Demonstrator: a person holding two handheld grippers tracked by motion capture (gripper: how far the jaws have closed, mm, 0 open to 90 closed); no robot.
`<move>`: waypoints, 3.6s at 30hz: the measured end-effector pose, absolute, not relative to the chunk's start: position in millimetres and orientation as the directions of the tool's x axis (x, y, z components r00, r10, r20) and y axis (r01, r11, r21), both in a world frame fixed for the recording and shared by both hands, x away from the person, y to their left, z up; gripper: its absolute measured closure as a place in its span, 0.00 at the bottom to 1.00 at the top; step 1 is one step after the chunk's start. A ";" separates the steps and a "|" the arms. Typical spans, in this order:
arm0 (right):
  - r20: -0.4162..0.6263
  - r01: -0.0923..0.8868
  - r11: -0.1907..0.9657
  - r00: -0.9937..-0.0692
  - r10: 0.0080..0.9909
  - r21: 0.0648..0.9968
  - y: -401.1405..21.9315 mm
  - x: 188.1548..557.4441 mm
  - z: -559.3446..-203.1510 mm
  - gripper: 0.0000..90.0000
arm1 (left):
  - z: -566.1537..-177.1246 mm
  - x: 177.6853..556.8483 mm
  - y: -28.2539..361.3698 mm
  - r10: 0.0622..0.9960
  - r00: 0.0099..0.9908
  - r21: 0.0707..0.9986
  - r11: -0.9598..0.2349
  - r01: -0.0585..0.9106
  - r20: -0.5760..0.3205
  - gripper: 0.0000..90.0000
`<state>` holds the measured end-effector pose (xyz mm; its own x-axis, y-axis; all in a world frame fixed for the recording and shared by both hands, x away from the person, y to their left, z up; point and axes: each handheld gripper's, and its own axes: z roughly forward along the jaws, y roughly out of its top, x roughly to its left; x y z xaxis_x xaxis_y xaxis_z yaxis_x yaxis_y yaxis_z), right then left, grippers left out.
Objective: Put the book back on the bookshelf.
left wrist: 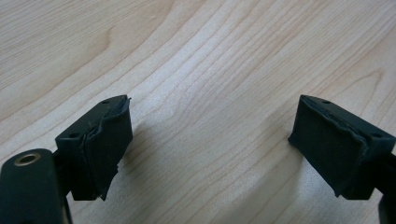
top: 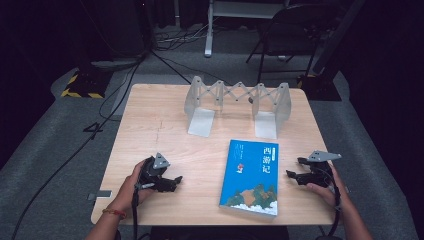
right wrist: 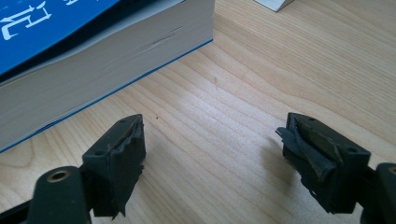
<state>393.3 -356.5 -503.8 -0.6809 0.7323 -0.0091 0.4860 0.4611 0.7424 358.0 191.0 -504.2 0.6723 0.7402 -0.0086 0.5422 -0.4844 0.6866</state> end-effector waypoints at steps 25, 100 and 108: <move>-0.007 0.419 0.582 -0.808 0.590 0.696 -311.4 390.8 -498.2 0.23 | -504.6 329.1 153.1 0.572 0.820 0.684 -0.592 0.425 -0.015 0.13; -0.011 0.253 0.618 -0.921 0.390 0.744 -224.2 378.1 -473.7 0.46 | -477.1 315.9 121.9 0.471 0.882 0.719 -0.619 0.315 0.019 0.18; 0.005 0.262 0.575 -0.913 0.409 0.775 -219.1 376.4 -463.2 0.44 | -474.4 313.2 106.2 0.445 0.895 0.717 -0.634 0.289 0.033 0.18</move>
